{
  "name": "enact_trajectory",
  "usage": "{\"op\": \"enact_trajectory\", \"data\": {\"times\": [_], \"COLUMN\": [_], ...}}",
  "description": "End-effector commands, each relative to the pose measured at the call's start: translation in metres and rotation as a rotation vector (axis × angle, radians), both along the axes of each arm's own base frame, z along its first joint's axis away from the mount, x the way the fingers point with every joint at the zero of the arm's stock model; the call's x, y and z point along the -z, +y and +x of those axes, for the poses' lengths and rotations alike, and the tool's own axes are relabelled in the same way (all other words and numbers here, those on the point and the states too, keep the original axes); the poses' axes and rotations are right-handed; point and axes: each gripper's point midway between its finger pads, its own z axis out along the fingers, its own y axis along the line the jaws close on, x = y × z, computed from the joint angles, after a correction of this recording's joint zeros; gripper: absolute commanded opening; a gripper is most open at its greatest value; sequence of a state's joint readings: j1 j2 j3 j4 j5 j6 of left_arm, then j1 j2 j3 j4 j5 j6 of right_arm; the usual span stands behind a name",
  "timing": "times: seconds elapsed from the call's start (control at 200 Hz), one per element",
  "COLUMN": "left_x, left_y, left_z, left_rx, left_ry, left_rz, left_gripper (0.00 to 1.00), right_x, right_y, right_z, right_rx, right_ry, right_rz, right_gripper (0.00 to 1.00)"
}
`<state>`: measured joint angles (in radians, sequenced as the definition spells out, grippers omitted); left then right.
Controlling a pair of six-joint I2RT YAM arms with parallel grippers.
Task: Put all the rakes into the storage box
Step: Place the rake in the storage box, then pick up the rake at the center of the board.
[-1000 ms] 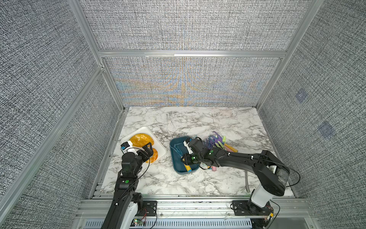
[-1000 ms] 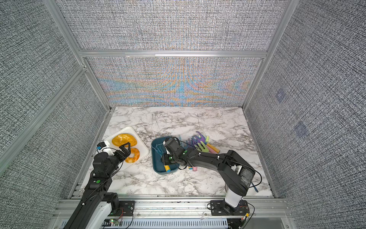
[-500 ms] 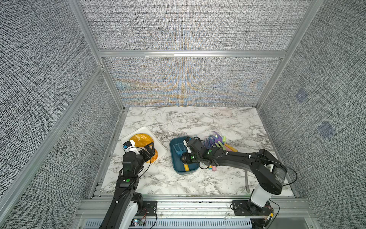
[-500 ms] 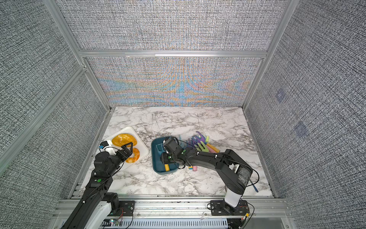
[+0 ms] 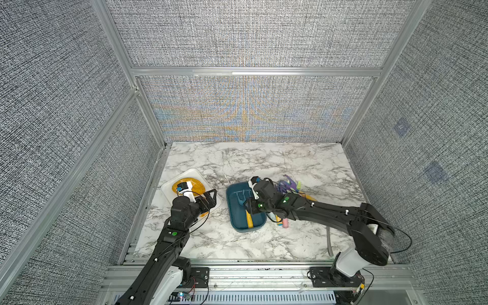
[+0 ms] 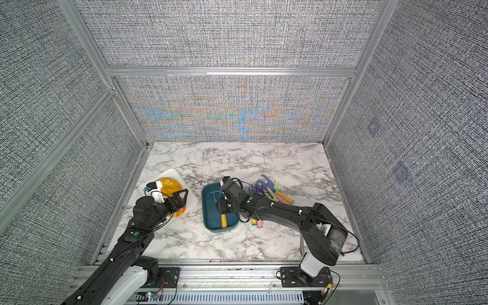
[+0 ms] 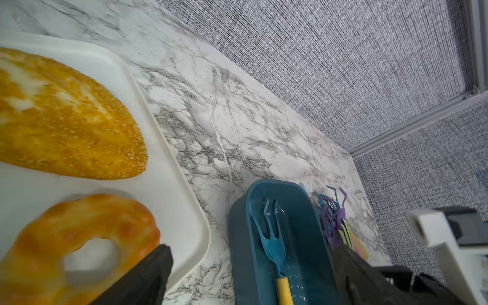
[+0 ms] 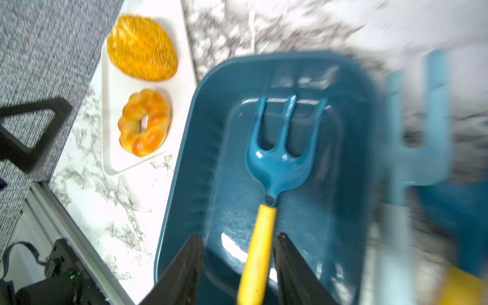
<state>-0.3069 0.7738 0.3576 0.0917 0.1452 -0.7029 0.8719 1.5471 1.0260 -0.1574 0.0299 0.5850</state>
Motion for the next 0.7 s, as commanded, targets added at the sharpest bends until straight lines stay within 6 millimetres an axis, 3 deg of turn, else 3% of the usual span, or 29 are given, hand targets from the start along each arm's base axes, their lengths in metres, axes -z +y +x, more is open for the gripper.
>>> {"op": "enact_trajectory", "data": {"times": [0.0,0.105,0.245,0.365,0.395,0.586,0.696], "left_x": [-0.002,0.006,0.021,0.035,0.040,0.047,0.046], "left_y": [-0.005,-0.019,-0.040,-0.052,-0.053,-0.060,-0.056], "left_z": [0.006,0.010,0.017,0.021,0.022,0.024,0.024], "left_rx": [0.007,0.053,0.129,0.173,0.179,0.203,0.189], "left_ry": [-0.019,0.028,0.105,0.168,0.184,0.207,0.204], "left_rz": [0.108,0.180,0.260,0.298,0.304,0.317,0.327], "left_gripper": [0.99,0.99,0.99,0.99,0.98,0.97,0.97], "right_x": [0.000,-0.001,0.014,0.025,0.038,0.057,0.067], "right_y": [-0.039,-0.081,-0.139,-0.178,-0.190,-0.222,-0.221], "right_z": [0.009,0.022,0.032,0.033,0.026,0.018,0.015], "right_rx": [0.058,0.132,0.245,0.337,0.354,0.438,0.430], "right_ry": [-0.040,-0.055,-0.022,0.013,0.042,0.087,0.116], "right_rz": [-0.090,-0.132,-0.190,-0.202,-0.219,-0.242,-0.236], "right_gripper": [0.57,0.61,0.62,0.62,0.62,0.58,0.53]}}
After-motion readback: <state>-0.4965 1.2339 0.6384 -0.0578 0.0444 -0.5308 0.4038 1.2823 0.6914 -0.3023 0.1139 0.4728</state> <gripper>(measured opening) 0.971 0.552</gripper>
